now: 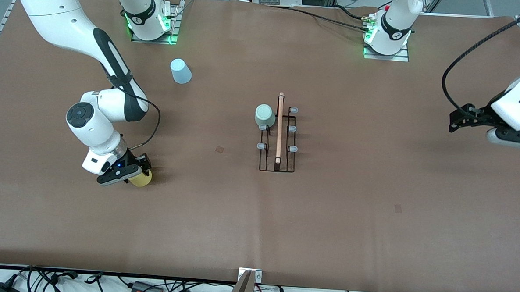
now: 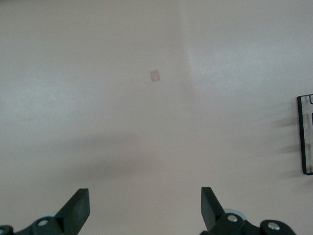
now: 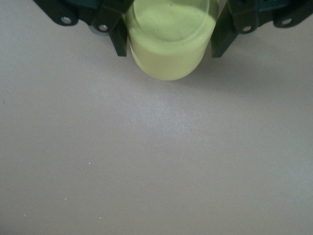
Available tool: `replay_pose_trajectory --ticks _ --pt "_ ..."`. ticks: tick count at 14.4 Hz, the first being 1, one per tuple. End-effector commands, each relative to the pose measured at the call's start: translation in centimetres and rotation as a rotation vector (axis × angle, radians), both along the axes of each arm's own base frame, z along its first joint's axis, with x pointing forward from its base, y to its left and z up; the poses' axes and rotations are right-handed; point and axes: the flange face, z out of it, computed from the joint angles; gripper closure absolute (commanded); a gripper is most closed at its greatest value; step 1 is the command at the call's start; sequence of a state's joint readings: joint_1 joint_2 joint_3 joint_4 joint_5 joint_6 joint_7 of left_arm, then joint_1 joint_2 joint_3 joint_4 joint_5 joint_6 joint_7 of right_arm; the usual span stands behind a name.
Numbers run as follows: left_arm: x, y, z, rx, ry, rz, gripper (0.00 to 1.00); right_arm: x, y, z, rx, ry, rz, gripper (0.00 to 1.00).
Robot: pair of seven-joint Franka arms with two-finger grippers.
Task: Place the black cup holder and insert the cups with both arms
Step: 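Lift the yellow cup with the right gripper and carry it to the rack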
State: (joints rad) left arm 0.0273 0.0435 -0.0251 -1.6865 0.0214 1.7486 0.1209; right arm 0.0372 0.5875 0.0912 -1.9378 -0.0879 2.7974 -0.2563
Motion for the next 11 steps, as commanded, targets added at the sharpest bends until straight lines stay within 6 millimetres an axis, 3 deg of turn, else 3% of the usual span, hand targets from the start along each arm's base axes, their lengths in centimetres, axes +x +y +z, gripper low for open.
replay_pose_trajectory --ticks 1,4,5,8,11 --pt "-0.5 0.3 0.0 -0.013 -0.008 0.018 0.0 -0.3 0.0 -0.4 -0.01 0.005 0.014 0.31" --pt "-0.6 0.3 0.0 -0.014 0.002 0.017 0.0 -0.3 0.1 0.2 -0.014 0.0 0.03 0.87" --pt "-0.6 0.3 0.2 -0.014 -0.001 0.017 0.0 -0.2 0.1 1.3 -0.019 0.001 0.032 0.96" --pt "-0.6 0.2 0.4 -0.014 0.003 0.017 0.0 -0.5 1.4 6.4 -0.034 0.033 0.041 1.0" --pt "-0.7 0.2 0.4 -0.014 0.005 0.017 0.0 -3.0 8.7 13.7 -0.003 0.085 -0.057 1.0"
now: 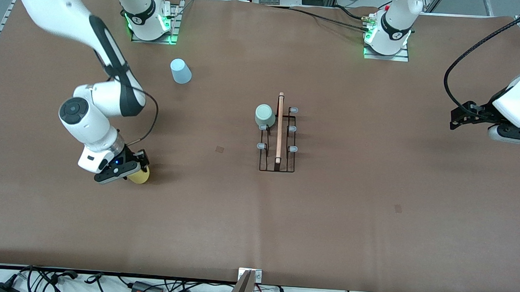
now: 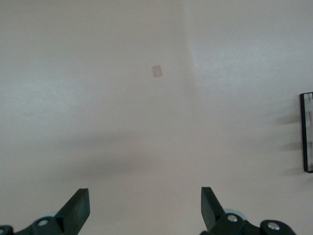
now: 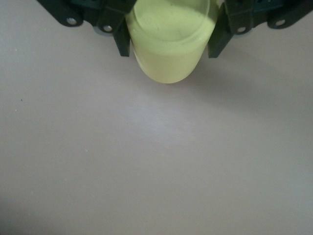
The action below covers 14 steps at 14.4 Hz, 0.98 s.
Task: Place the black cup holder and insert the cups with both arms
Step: 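Lift the yellow cup with the right gripper and carry it to the rack, then lower the yellow cup onto a rack peg beside the dowel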
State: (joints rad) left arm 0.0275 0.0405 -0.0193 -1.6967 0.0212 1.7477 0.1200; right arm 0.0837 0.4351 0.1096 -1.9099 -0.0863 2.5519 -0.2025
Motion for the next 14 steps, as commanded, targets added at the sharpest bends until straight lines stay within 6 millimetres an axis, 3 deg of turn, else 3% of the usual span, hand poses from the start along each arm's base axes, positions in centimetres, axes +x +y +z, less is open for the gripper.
replay_pose_trajectory --ticks 1,7,8,10,12,14 --pt "-0.5 -0.1 0.7 -0.015 -0.004 0.01 0.0 -3.6 8.1 7.0 0.037 0.019 -0.129 1.0" --pt "-0.4 -0.1 1.0 -0.014 -0.008 0.01 0.0 -7.2 24.1 11.6 0.263 0.006 -0.542 1.0" --pt "-0.4 -0.1 1.0 -0.015 -0.008 0.01 0.0 -7.9 26.6 11.2 0.302 0.026 -0.632 1.0" --pt "-0.4 -0.1 1.0 -0.015 -0.008 0.01 0.0 -8.5 31.1 11.5 0.356 0.026 -0.653 1.0" --pt "-0.4 -0.1 1.0 -0.015 -0.008 0.01 0.0 -8.8 33.3 11.1 0.37 0.033 -0.637 1.0" --pt "-0.4 -0.1 0.9 -0.015 -0.007 0.01 0.0 -8.9 33.8 9.9 0.368 0.037 -0.63 1.0"
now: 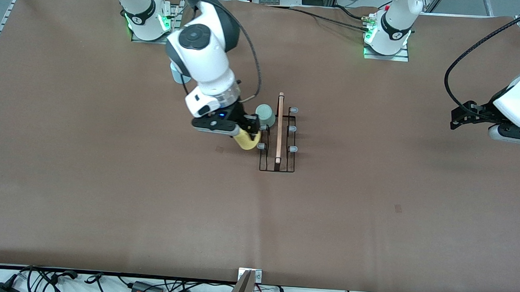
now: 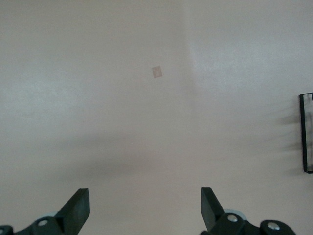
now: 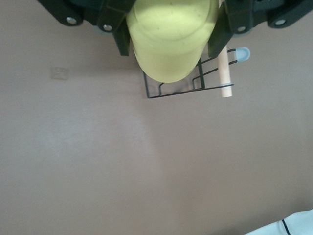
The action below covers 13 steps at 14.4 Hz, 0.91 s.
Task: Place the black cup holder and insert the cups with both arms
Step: 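Lower the yellow cup onto a rack peg beside the dowel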
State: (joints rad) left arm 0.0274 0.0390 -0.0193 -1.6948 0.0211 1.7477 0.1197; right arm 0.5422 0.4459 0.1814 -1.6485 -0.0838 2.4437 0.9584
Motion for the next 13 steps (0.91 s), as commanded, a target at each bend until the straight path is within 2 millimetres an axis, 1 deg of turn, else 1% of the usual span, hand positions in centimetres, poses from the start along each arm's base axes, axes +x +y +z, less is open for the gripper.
replay_pose_trajectory --ticks 1,3,5,9,10,11,12,13 --pt "-0.4 -0.1 0.8 -0.014 -0.003 0.01 0.0 1.1 1.0 -1.2 0.025 -0.021 -0.01 1.0" --pt "-0.4 -0.1 0.8 -0.014 -0.005 0.01 0.0 1.4 1.4 -2.8 0.047 -0.043 -0.002 1.0" --pt "-0.4 -0.1 0.8 -0.014 -0.003 0.01 0.0 0.9 2.2 -4.0 0.043 -0.039 0.012 1.0" --pt "-0.4 0.1 0.8 -0.014 -0.003 0.011 0.0 0.4 2.8 -4.8 0.039 -0.032 0.021 1.0" --pt "-0.4 0.1 0.8 -0.014 -0.005 0.01 0.0 0.3 2.9 -5.6 0.033 -0.023 0.022 1.0" --pt "-0.4 0.0 0.8 -0.014 -0.005 0.008 0.0 0.2 3.1 -5.7 0.036 -0.024 0.025 1.0" --pt "-0.4 0.1 0.8 -0.014 -0.005 0.01 0.0 0.1 3.3 -6.5 0.03 -0.016 0.028 1.0" --pt "-0.4 0.2 0.8 -0.014 -0.003 0.011 0.0 0.0 3.3 -6.8 0.022 -0.015 0.032 1.0"
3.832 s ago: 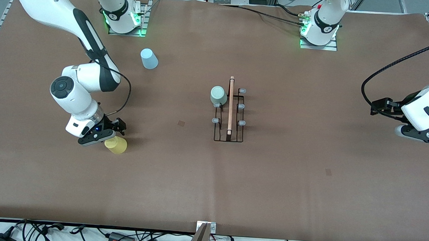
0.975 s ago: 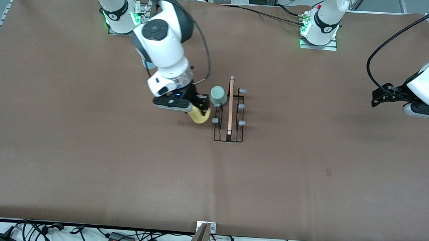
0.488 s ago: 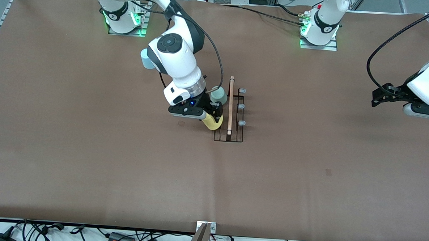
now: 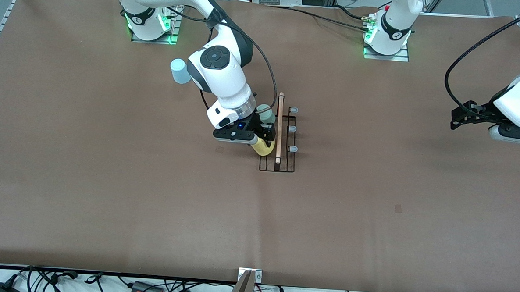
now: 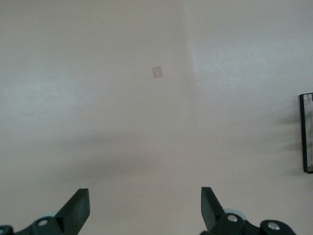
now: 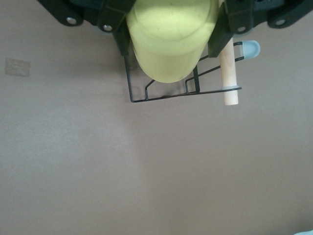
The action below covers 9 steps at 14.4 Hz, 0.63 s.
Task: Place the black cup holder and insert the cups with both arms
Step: 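Lower the yellow cup onto a rack peg beside the dowel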
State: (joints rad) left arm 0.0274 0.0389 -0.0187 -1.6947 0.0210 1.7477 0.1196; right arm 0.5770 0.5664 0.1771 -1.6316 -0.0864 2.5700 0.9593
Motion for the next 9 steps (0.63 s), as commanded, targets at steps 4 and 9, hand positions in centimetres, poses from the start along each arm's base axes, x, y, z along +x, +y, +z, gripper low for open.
replay_pose_trajectory --ticks 4,9 --pt "-0.4 0.1 0.8 -0.014 -0.005 0.011 0.0 0.1 0.6 -1.2 -0.015 -0.006 0.006 0.7" --pt "-0.4 0.1 0.8 -0.014 -0.003 0.012 0.0 1.9 -1.7 2.1 -0.02 -0.05 -0.017 0.0"
